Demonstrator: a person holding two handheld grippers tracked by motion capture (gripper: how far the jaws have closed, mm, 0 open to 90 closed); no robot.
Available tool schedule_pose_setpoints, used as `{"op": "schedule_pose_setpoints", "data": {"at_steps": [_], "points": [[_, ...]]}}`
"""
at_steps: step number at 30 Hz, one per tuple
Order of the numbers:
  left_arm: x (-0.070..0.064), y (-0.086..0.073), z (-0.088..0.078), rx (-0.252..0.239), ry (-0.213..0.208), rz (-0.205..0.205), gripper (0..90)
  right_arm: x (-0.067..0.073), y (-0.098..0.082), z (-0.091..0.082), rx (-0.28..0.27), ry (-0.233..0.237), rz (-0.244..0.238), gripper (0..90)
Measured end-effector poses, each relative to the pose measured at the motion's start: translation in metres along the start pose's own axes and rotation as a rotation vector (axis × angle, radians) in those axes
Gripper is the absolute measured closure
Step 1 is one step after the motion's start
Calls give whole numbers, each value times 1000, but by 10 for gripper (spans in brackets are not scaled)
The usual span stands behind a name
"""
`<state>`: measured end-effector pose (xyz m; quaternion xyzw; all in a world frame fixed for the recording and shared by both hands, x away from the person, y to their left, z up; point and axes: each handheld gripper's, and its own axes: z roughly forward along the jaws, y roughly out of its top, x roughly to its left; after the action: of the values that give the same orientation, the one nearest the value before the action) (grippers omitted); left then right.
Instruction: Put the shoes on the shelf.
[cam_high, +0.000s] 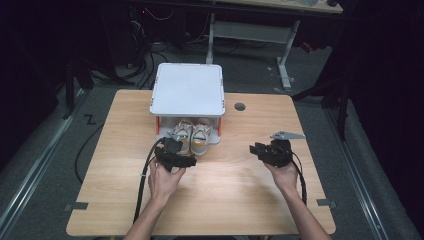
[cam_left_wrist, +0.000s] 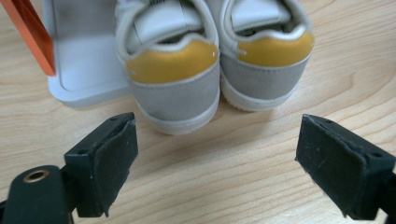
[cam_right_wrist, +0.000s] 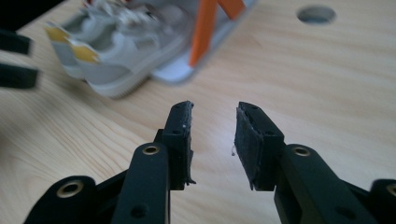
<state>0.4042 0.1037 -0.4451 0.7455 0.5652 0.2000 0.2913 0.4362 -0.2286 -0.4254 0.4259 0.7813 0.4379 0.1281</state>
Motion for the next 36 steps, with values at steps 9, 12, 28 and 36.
{"op": "schedule_pose_setpoints", "data": {"at_steps": [9, 12, 28, 36], "points": [[-4, -1, 17, -2, 13, -26, 150, 24, 58, 13, -52, 49, -78, 739], [-6, -1, 20, -5, 22, -27, 153, 31, 76, 17, -60, 41, -109, 751], [-10, 1, 24, -23, 67, -43, 183, 59, 119, 44, -97, 9, -170, 787], [-9, 3, 27, -41, 69, -67, 218, 64, 129, 62, -57, -27, -183, 789]]}}
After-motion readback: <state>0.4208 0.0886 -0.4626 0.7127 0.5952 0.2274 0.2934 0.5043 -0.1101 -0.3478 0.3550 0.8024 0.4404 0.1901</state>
